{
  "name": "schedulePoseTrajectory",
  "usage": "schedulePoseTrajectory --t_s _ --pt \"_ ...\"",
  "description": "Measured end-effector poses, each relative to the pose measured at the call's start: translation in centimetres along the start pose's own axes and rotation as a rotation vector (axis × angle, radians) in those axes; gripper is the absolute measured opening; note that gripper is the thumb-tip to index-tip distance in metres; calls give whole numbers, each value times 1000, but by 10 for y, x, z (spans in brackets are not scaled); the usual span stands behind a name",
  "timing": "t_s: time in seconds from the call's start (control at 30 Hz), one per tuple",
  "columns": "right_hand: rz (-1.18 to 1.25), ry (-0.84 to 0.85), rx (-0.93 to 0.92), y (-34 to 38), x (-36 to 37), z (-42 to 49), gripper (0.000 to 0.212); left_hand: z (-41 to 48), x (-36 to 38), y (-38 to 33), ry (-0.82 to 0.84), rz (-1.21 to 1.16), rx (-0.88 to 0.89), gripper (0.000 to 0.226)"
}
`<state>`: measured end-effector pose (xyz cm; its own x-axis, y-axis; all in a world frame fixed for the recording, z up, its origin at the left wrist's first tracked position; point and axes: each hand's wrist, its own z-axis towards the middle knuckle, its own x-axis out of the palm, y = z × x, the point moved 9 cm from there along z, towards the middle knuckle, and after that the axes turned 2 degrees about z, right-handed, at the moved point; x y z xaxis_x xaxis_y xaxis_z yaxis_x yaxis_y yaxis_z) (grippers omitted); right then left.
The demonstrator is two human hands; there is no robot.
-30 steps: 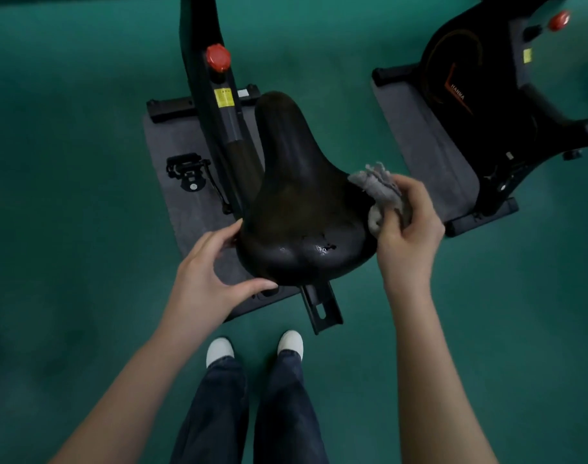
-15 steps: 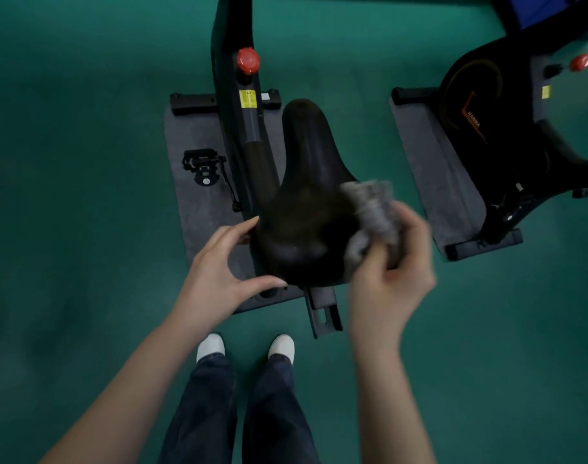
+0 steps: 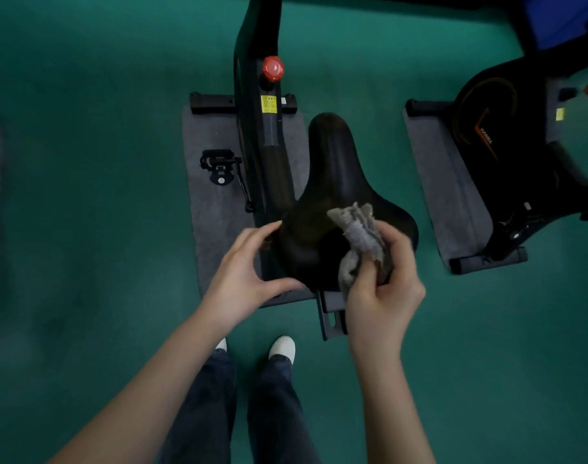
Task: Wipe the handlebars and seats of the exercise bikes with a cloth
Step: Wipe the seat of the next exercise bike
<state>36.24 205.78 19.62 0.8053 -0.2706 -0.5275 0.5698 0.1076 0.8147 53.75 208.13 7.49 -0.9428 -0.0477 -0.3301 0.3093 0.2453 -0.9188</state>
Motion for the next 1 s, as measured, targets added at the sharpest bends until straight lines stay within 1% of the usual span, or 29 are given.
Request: schedulePoseTrajectory --t_s 0.07,0.17,0.27,0.37,0.4,0.47,0.5,0.57,0.73,0.83,0.93,1.0 --pt "-28 86 -40 1 7 16 44 -1 1 2 5 -6 2 95" --pt "-56 317 -170 14 31 5 46 -4 4 6 -1 -38 -5 96" --pt "48 573 -265 26 46 -19 51 -10 6 13 -41 -85 -75 108" --pt "133 772 -312 36 63 0 50 -15 12 15 -86 -93 -100 103" --pt "134 827 -322 39 72 12 48 -17 15 16 -108 -77 -109 106" --pt "66 957 -371 42 101 37 42 -22 24 18 -160 -94 -155 117" --pt "12 1032 -403 42 117 45 39 -25 29 19 -180 -120 -186 117" --pt "-88 1208 -496 43 145 48 36 -36 40 22 -263 -170 -248 111" --pt "-282 1563 -689 40 189 27 30 -57 71 18 -475 -273 -329 102" --pt "-412 1808 -818 36 200 -8 31 -61 92 16 -566 -359 -355 101" --pt "-483 1967 -959 34 195 -35 32 -59 101 15 -644 -399 -355 100" --pt "-478 2056 -995 35 188 -41 32 -56 105 17 -668 -414 -365 99"
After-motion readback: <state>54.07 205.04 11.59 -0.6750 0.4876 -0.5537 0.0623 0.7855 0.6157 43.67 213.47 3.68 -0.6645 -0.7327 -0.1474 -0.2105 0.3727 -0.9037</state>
